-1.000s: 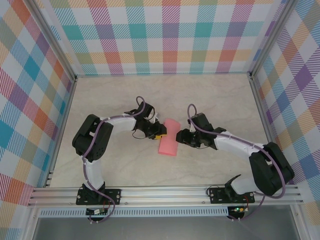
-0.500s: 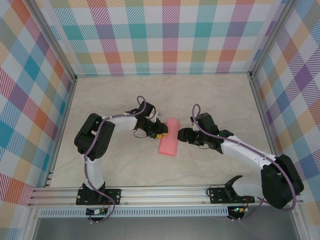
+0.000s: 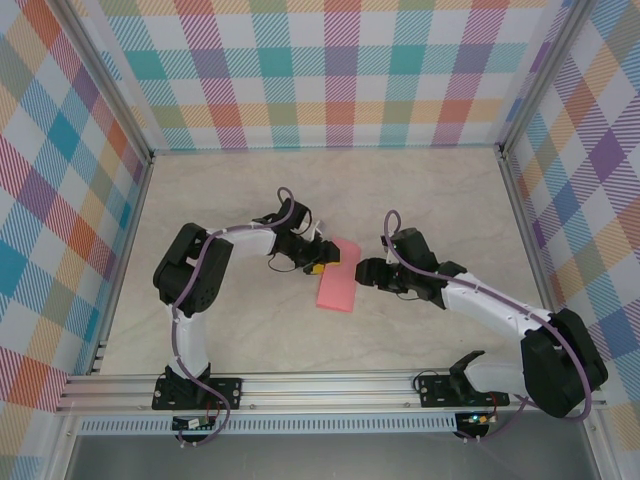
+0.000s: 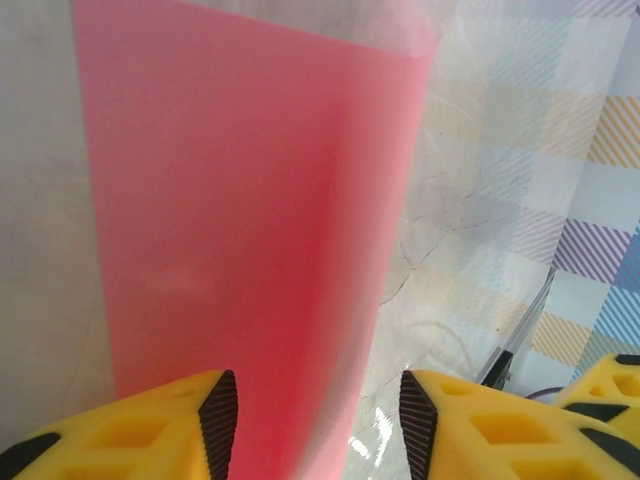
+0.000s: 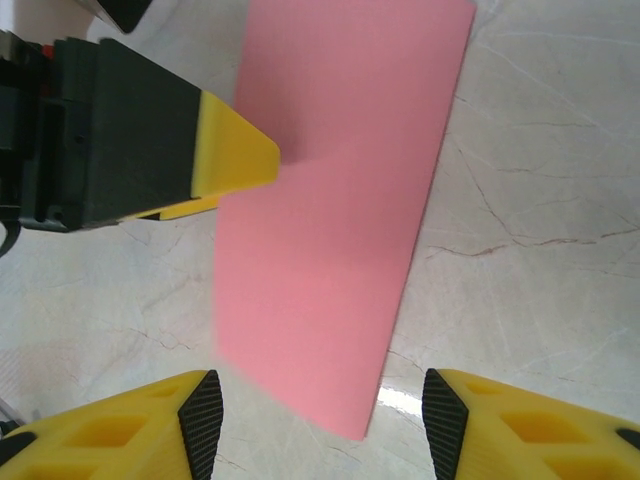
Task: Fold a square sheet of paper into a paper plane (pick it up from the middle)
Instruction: Fold the triangle a second time at the center of the table.
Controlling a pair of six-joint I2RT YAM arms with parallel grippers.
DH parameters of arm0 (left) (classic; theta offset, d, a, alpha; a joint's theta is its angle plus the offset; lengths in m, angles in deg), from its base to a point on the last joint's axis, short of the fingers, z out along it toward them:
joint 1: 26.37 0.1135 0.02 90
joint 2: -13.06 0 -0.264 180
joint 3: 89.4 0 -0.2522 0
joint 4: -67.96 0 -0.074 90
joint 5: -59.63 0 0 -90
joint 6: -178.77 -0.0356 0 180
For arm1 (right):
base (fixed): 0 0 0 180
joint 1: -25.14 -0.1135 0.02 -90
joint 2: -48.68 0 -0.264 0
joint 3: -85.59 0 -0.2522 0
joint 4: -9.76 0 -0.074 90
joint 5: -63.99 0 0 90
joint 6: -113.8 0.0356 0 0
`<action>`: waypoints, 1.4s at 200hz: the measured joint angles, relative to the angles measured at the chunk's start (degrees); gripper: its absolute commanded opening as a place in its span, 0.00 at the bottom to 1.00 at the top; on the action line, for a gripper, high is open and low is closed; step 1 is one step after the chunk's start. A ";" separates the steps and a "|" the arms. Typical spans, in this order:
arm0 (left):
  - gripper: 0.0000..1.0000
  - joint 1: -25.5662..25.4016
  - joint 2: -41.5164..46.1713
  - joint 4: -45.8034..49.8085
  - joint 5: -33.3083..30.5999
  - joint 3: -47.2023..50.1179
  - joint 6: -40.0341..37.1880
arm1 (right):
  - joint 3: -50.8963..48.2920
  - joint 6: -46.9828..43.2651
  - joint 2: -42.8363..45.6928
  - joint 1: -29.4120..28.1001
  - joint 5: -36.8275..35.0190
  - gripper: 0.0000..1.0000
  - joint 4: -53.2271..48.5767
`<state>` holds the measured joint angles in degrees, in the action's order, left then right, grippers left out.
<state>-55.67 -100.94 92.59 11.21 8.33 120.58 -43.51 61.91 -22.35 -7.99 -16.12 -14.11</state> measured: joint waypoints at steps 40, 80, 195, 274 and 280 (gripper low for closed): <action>0.48 0.35 0.00 1.51 0.90 0.00 -1.27 | -0.46 0.02 -0.09 0.00 0.17 0.58 0.17; 0.26 0.35 0.00 1.66 1.07 0.00 -1.53 | -0.46 0.02 -0.72 0.00 0.72 0.58 0.68; 0.00 0.35 5.42 -4.59 -2.29 7.65 7.50 | -0.44 -6.10 -0.83 -2.23 2.54 0.59 3.45; 0.00 0.35 7.37 -6.56 -3.72 8.35 10.58 | -0.28 -7.32 -0.79 -2.25 2.36 0.62 1.66; 0.00 0.35 7.37 -6.51 -3.72 8.26 10.62 | -0.28 -7.34 -0.72 -2.25 2.38 0.62 1.68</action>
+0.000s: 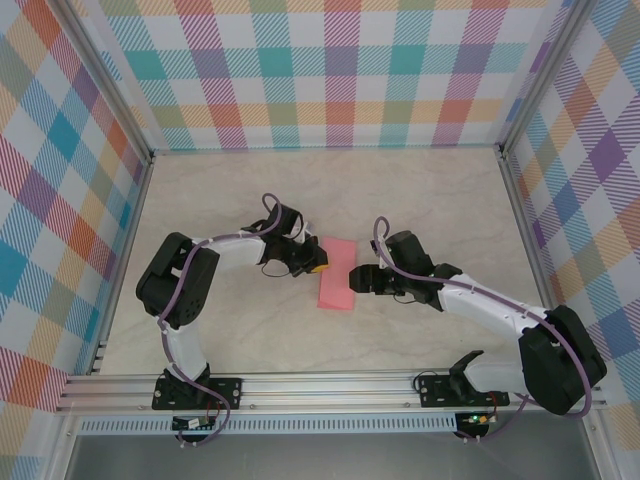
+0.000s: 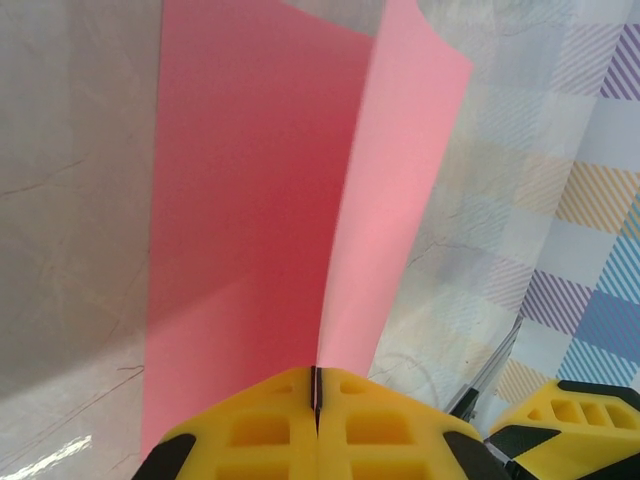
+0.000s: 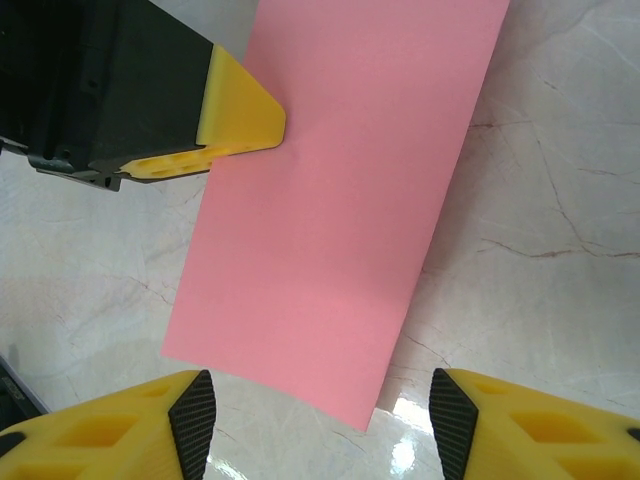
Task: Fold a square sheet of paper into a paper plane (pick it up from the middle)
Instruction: Fold the triangle a second time at the center of the table.
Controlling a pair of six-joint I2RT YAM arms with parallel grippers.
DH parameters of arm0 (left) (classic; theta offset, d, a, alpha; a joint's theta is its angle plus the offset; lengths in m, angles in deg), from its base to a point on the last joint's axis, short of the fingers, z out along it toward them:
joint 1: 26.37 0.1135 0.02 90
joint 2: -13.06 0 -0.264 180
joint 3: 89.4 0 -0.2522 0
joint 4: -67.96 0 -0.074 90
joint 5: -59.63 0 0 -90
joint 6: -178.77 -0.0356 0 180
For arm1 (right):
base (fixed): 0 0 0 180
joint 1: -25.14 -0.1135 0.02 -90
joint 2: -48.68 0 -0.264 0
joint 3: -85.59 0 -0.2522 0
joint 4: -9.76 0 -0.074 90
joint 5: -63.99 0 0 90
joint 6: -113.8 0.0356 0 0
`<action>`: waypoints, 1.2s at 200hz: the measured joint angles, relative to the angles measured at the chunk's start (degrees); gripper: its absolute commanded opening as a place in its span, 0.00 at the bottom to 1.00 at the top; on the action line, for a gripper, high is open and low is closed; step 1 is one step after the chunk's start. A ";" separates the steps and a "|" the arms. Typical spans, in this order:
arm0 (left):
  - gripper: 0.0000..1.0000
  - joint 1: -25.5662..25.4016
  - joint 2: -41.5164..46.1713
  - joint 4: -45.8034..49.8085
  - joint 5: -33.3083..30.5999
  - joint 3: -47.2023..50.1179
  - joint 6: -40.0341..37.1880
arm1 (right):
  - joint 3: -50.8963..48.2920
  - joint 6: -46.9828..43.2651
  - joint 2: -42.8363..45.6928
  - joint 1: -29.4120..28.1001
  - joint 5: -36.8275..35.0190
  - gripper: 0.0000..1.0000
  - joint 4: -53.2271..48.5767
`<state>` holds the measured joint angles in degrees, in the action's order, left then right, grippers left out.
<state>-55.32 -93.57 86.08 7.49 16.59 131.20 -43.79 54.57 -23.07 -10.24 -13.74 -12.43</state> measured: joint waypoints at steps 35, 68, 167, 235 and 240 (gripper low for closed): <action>0.00 0.00 -0.07 0.22 0.00 -1.38 -0.02 | 0.00 -0.42 1.55 0.00 1.33 0.64 0.13; 0.03 -0.02 -0.94 0.22 -0.02 -1.95 -0.04 | 0.00 -1.64 2.08 -1.29 1.75 0.63 0.74; 0.16 -0.22 -2.51 1.70 0.07 -3.72 -0.66 | 7.10 -9.94 -7.15 -13.70 -6.40 0.65 -4.00; 0.17 -0.26 -2.62 3.02 0.20 -4.37 -1.33 | 14.34 -14.69 -15.98 -22.32 -19.43 0.70 -7.80; 0.17 -0.28 -2.62 3.10 0.20 -4.42 -1.33 | 14.69 -14.93 -16.63 -22.75 -20.28 0.71 -8.02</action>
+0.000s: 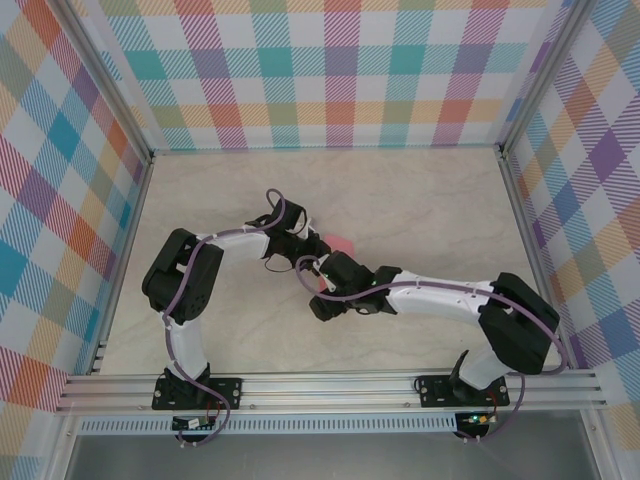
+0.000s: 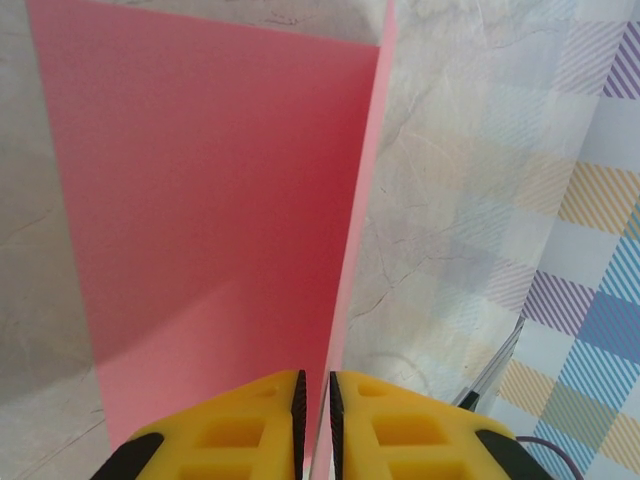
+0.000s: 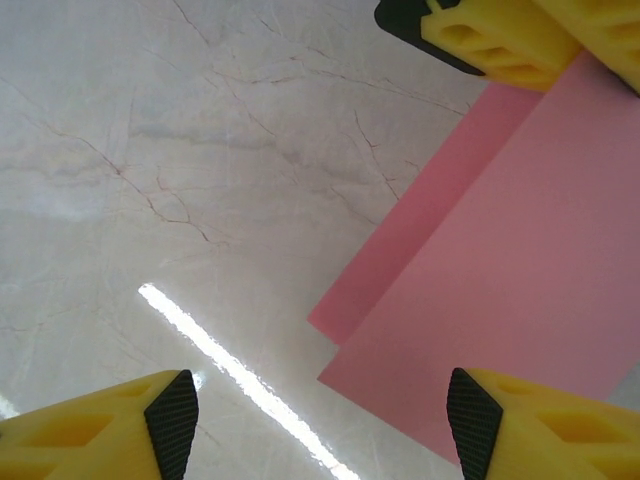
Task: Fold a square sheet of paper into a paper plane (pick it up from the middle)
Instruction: Fold the triangle a second time at the center of the table.
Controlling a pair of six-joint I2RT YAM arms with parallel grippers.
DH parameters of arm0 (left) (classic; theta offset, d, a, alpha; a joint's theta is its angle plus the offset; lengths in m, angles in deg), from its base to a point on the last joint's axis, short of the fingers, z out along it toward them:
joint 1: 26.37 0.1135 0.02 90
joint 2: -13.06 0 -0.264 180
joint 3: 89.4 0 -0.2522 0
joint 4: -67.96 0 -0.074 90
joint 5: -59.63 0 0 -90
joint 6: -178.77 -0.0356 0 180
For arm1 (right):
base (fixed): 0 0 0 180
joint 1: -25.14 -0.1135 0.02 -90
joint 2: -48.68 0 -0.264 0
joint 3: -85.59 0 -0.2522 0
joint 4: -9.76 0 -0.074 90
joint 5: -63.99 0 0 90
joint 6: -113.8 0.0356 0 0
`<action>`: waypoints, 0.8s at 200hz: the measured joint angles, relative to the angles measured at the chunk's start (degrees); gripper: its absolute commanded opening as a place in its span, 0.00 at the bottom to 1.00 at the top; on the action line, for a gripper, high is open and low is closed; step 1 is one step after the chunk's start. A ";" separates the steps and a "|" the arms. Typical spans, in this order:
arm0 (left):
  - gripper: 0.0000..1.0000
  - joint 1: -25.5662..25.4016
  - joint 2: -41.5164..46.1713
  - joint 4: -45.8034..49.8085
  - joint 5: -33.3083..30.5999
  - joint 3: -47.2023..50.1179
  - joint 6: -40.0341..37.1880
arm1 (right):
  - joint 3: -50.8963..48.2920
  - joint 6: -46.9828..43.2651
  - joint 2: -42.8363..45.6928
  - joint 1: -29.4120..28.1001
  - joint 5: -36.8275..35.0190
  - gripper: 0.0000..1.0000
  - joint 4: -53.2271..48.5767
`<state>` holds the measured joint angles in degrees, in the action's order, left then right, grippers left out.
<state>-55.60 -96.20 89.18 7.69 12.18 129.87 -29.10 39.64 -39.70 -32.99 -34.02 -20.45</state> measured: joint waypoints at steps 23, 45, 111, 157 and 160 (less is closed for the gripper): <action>0.17 0.00 0.00 0.13 0.00 -0.09 -0.20 | 1.99 -0.33 -2.86 -1.73 -4.66 0.70 -1.40; 0.17 0.00 0.00 0.31 -0.02 -0.11 -0.22 | 2.97 -0.28 -4.68 -2.97 -9.20 0.69 -2.21; 0.17 0.00 0.00 1.51 -0.02 -0.11 -0.33 | 3.23 -0.02 -5.68 -4.35 -18.38 0.58 -3.98; 0.17 0.00 0.00 1.60 -0.02 -0.11 -0.44 | 3.23 0.20 -5.66 -4.87 -20.83 0.47 -4.20; 0.17 0.00 0.00 1.60 -0.02 -0.11 -0.44 | 3.23 0.24 -5.66 -4.90 -20.98 0.46 -4.20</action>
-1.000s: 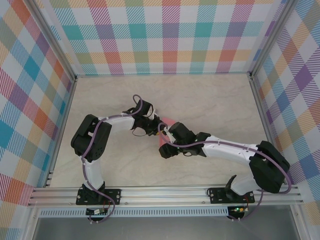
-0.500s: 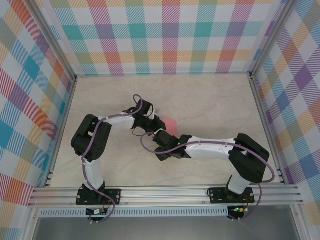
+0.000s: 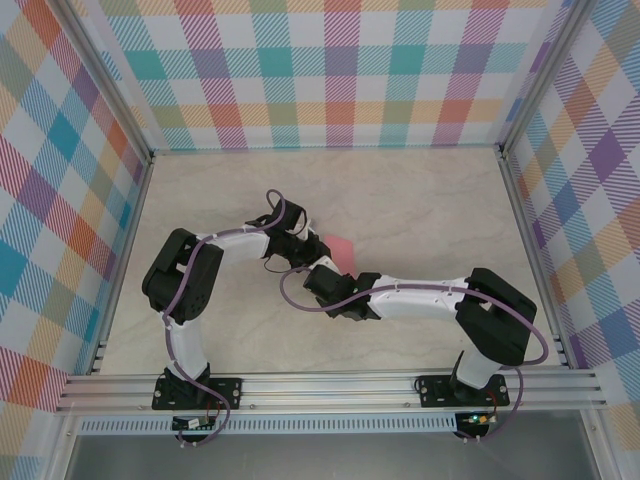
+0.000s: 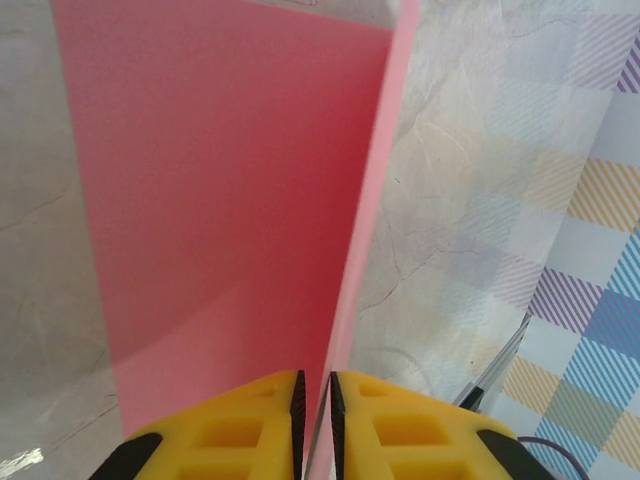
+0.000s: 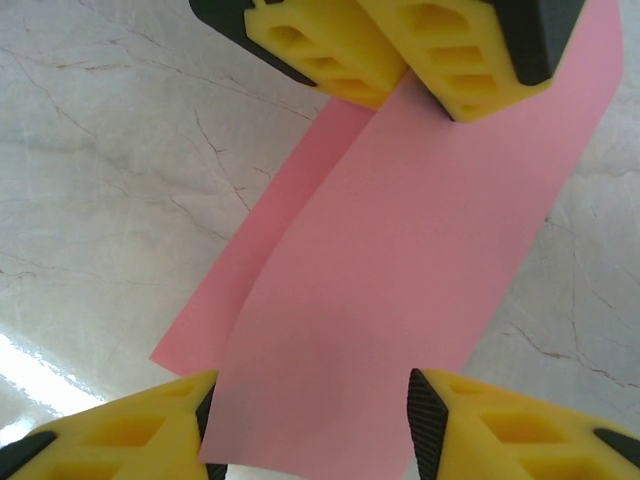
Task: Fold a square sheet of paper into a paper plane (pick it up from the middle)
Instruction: Fold the triangle a second time at the center of the table.
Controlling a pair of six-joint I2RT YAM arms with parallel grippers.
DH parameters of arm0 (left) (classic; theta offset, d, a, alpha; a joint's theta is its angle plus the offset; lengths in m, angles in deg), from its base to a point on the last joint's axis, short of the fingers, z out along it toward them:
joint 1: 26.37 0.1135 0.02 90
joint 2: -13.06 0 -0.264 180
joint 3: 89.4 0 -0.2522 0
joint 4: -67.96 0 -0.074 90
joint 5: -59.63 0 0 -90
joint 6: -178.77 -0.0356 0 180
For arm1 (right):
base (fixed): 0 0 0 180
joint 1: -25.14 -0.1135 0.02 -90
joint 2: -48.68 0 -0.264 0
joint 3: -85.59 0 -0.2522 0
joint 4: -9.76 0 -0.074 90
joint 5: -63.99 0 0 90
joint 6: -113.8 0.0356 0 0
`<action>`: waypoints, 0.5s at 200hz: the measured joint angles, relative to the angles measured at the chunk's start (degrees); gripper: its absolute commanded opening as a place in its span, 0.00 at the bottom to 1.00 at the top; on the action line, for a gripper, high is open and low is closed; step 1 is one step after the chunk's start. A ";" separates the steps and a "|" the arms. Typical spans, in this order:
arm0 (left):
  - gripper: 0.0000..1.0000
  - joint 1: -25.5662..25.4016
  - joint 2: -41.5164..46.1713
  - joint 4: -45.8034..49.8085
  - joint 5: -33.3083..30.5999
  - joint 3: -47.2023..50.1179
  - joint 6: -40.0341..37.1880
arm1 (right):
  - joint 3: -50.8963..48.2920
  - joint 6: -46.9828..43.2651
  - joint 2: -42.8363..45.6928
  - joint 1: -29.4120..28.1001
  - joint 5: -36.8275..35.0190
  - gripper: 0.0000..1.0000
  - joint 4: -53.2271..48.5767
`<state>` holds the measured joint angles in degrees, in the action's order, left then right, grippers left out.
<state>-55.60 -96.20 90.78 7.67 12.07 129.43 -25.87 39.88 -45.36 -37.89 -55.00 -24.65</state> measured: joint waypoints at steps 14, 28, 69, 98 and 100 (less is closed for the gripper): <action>0.17 0.00 0.00 0.02 0.00 -0.02 -0.02 | 0.00 0.22 0.00 -0.04 -0.37 0.42 0.00; 0.18 0.00 0.00 0.09 0.00 -0.11 -0.17 | 0.00 0.42 0.02 -0.04 -0.59 0.38 0.02; 0.25 -0.04 0.00 0.92 -0.59 -0.79 -1.16 | 0.00 1.62 0.37 -0.04 -0.59 0.14 -0.02; 0.33 -0.15 0.55 3.67 -3.61 -0.81 -2.38 | 0.00 2.97 1.11 -0.04 -0.63 0.07 -0.22; 0.34 -0.15 0.68 3.98 -3.96 -0.81 -2.34 | 0.00 3.15 1.14 -0.04 -0.61 0.06 -0.26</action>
<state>-55.76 -95.52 94.75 3.71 11.26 127.09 -25.87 43.03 -44.23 -37.93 -55.61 -24.91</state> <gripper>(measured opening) 0.305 0.083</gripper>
